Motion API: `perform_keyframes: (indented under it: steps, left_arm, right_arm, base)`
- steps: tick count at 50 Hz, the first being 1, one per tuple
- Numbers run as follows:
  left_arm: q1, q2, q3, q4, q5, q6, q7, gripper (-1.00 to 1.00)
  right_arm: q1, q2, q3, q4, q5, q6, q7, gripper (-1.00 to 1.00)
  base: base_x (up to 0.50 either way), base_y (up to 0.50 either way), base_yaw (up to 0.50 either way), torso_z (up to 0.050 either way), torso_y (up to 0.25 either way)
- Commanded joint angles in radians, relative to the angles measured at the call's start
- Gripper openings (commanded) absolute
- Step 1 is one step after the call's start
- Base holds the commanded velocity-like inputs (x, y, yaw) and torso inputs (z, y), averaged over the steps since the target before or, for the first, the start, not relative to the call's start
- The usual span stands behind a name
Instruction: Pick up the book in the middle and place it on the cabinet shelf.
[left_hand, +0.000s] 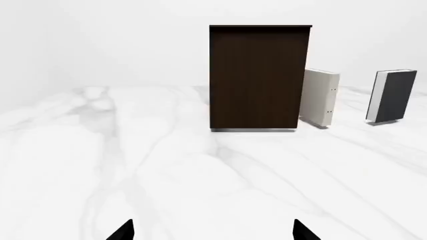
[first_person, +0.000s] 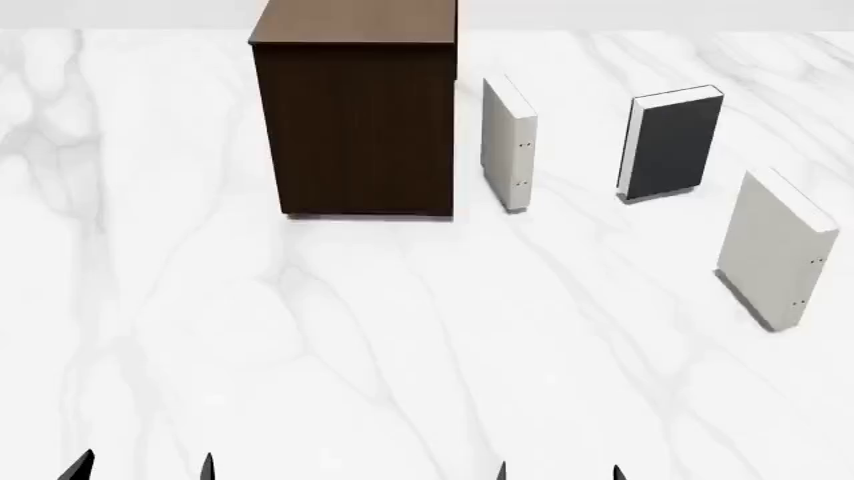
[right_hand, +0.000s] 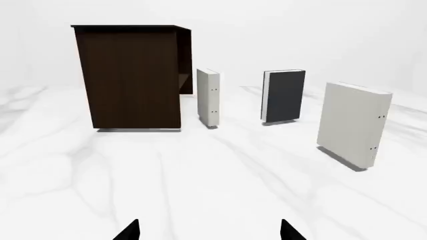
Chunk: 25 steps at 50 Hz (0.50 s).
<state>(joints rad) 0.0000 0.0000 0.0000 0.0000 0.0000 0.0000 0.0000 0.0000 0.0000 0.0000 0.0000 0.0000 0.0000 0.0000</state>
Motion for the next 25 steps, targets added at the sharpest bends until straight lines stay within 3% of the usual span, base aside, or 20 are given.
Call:
perform_keyframes:
  steps: [1, 14, 15, 16, 25]
  left_arm:
    - [0.001, -0.016, 0.019, 0.01, -0.015, -0.004, -0.019, 1.0]
    - [-0.007, -0.051, 0.063, 0.003, -0.023, -0.025, -0.079, 1.0]
    - [-0.466, -0.026, 0.075, -1.308, -0.026, 0.555, -0.048, 1.0]
    - [-0.016, -0.011, 0.015, -0.04, 0.016, 0.003, -0.025, 1.0]
    - [-0.016, -0.042, 0.053, -0.034, -0.014, -0.003, -0.059, 1.0]
  right_arm:
    - [0.0, 0.015, -0.024, -0.002, 0.014, -0.001, 0.02, 1.0]
    - [0.006, 0.05, -0.064, 0.001, 0.051, -0.004, 0.062, 1.0]
    - [-0.244, 0.451, -0.744, 0.554, -1.292, -0.98, 1.36, 1.0]
    - [0.003, 0.009, -0.015, -0.002, 0.01, 0.0, 0.014, 1.0]
    - [0.006, 0.039, -0.042, -0.029, 0.041, 0.03, 0.064, 1.0]
  base:
    - [0.0, 0.0, 0.0, 0.0, 0.0]
    - [0.0, 0.0, 0.0, 0.0, 0.0]
    - [0.0, 0.0, 0.0, 0.0, 0.0]
    - [0.0, 0.0, 0.0, 0.0, 0.0]
    - [0.0, 0.0, 0.0, 0.0, 0.0]
